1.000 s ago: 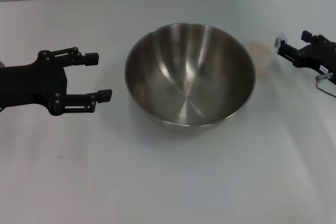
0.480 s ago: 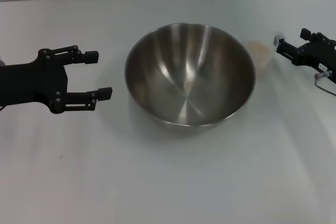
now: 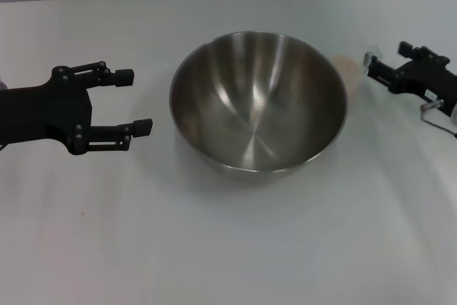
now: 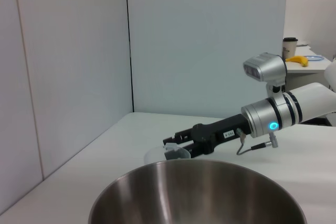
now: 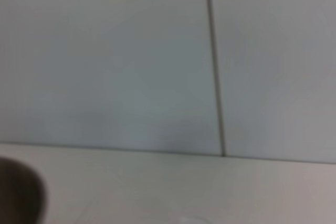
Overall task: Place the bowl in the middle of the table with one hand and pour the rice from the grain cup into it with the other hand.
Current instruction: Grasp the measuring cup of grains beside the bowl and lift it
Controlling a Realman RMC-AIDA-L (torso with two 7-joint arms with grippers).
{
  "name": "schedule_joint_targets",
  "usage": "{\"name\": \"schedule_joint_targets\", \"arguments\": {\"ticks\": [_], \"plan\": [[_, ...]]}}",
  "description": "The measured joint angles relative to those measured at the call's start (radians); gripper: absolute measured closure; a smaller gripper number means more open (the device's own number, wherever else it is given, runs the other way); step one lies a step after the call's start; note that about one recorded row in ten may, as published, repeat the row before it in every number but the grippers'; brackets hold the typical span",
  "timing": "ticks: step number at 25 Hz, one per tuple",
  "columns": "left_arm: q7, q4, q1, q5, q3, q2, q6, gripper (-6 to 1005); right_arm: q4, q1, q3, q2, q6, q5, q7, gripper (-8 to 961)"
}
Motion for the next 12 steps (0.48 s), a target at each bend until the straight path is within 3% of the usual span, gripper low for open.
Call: {"name": "schedule_joint_targets", "arguments": {"ticks": [1,6,12], "plan": [[0.0,0.0,0.0,0.0,0.0,0.0,0.0,167,-0.004,0.003,-0.041,0.0,0.01,0.0,0.0,261],[0.0,0.0,0.0,0.0,0.0,0.002,0.0,167,-0.004,0.011,-0.056,0.0,0.02,-0.004,-0.002,307],[0.0,0.0,0.0,0.0,0.0,0.003,-0.002,167,-0.005,0.008,-0.056,0.0,0.021,-0.002,-0.002,558]]}}
